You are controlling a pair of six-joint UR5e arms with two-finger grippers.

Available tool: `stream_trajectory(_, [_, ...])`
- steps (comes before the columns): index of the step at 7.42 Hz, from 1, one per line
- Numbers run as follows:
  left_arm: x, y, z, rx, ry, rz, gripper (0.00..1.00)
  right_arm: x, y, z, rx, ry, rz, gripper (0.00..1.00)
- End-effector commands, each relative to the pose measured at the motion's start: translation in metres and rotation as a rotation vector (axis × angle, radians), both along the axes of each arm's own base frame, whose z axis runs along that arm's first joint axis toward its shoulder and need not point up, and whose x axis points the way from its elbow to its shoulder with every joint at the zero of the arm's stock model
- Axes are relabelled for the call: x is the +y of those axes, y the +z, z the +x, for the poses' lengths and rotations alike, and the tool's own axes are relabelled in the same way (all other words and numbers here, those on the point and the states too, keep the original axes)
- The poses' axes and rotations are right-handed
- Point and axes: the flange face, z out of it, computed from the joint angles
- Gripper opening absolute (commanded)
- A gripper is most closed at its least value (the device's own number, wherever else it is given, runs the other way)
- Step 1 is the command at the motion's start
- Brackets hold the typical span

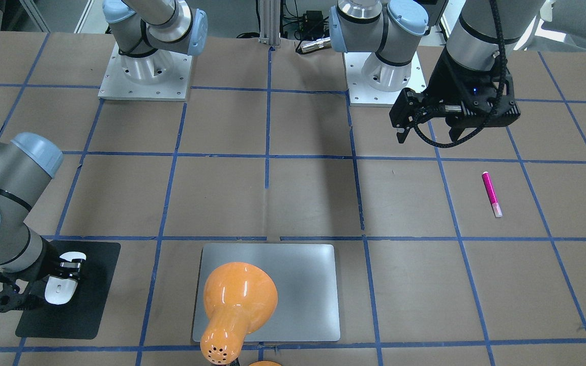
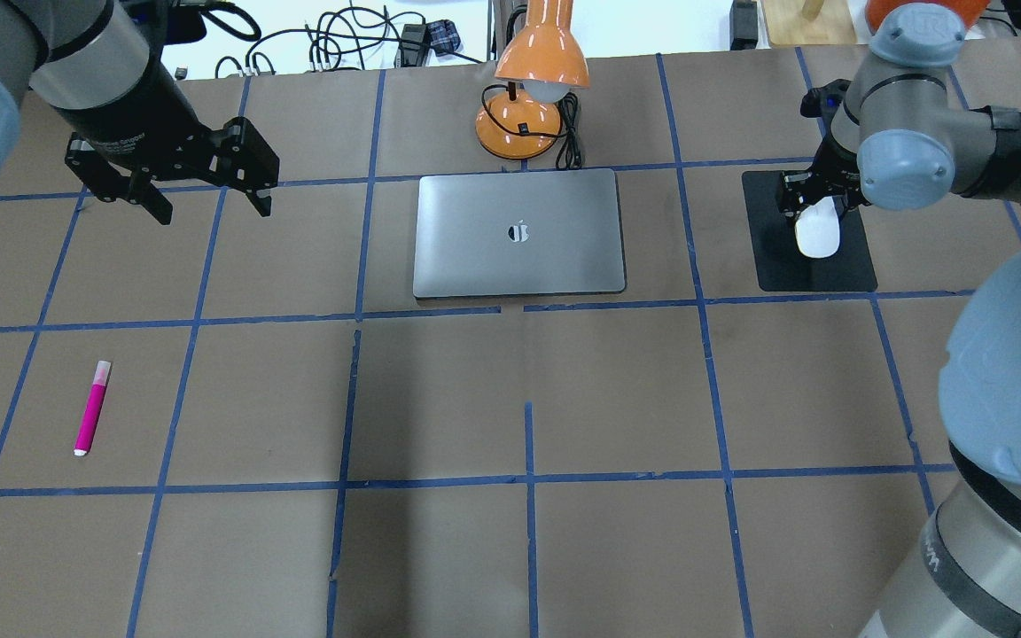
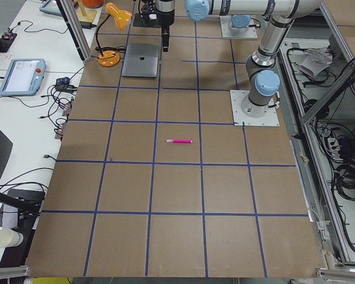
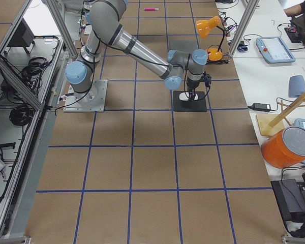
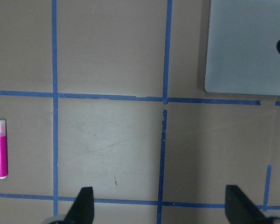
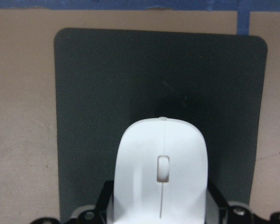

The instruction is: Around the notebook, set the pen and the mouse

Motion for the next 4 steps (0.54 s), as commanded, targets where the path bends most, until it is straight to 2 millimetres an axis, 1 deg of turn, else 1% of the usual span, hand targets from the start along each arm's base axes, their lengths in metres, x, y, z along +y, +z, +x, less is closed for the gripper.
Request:
stream_trajectory(1, [0.0, 0.0, 0.0, 0.0, 0.001, 0.0, 1.0, -0.002, -0.015, 0.001, -0.007, -0.004, 0.007, 0.89])
stream_trajectory(2, [0.0, 0.0, 0.0, 0.0, -0.001, 0.0, 1.0, -0.003, -0.012, 0.0, -0.006, -0.006, 0.002, 0.99])
stream_trajectory(3, [0.0, 0.0, 0.0, 0.0, 0.001, 0.0, 1.0, -0.007, 0.001, -0.001, 0.001, -0.006, -0.02, 1.0])
stream_trajectory(4, [0.0, -0.001, 0.0, 0.0, 0.002, 0.0, 1.0, -0.008, 0.028, 0.0, 0.015, -0.003, -0.048, 1.0])
